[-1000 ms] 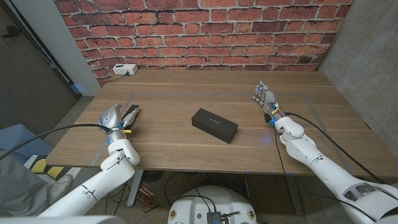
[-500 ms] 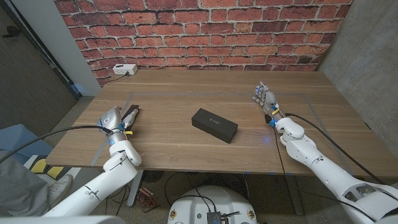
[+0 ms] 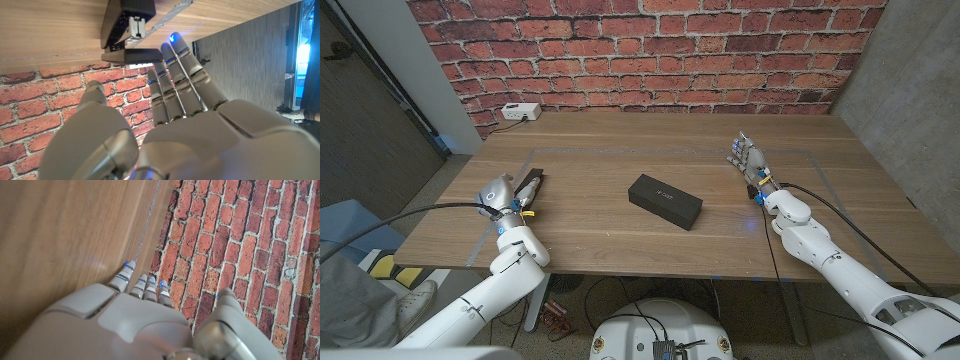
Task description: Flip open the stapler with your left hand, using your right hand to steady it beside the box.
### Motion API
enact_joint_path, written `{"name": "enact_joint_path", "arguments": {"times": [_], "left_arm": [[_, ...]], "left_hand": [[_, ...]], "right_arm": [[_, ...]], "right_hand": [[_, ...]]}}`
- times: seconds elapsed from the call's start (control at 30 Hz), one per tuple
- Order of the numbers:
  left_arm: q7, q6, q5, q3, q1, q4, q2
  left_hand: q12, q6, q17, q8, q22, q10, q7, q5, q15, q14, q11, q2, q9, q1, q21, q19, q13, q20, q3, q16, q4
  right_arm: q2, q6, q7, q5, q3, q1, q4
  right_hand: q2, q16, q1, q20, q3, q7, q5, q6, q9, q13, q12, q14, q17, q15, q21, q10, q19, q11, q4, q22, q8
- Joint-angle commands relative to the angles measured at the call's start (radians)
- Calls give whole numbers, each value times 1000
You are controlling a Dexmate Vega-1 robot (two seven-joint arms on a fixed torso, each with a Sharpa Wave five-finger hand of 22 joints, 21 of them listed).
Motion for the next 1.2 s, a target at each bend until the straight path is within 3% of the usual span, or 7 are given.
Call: {"name": "enact_joint_path", "arguments": {"times": [0.03, 0.43, 0.8, 1.2], "left_arm": [[-48, 71, -20, 12, -16, -20, 12], [-74, 116, -42, 28, -34, -23, 18], [-117, 135, -85, 21, -37, -46, 28], [-117, 153, -102, 33, -48, -41, 32]], "left_hand": [[4, 11, 3, 5, 2, 5, 5, 0, -66, -5, -2, -1, 6, -3, -9, -20, 6, 10, 1, -7, 6], [1, 15, 2, 5, 0, 4, 4, -2, -62, -17, 1, 6, 11, 18, -39, -109, 19, 31, 12, -15, -5], [19, 66, 2, 22, 7, 58, 8, -4, -78, 41, -10, 7, 14, 13, -19, -89, 32, 22, 13, 4, -2], [19, 75, 2, 25, 13, 62, 10, -4, -78, 47, -6, 9, 16, 9, -14, -92, 38, 27, 13, 5, 0]], "right_arm": [[5, 0, 7, 5, 1, 8, 14], [11, 3, 12, 7, 1, 17, 34], [16, 12, 23, 9, 1, 24, 59], [20, 13, 30, 11, 0, 28, 71]], "right_hand": [[11, 6, 5, 4, 6, 0, 1, 1, 2, 2, 0, 2, 0, -4, 4, 4, 3, -5, -6, 3, -1], [14, 7, 6, 3, 6, -1, 1, 1, 2, 2, 0, 4, 0, -6, 5, 5, 3, -9, -7, 3, -1], [14, 6, 8, 2, 7, -3, 1, 1, 2, 2, 0, 4, 0, -7, 5, 6, 4, -7, -9, 3, 0], [16, 6, 8, 2, 7, -5, 0, 2, 2, 2, 0, 4, 0, -8, 4, 6, 3, -8, -10, 3, 0]]}}
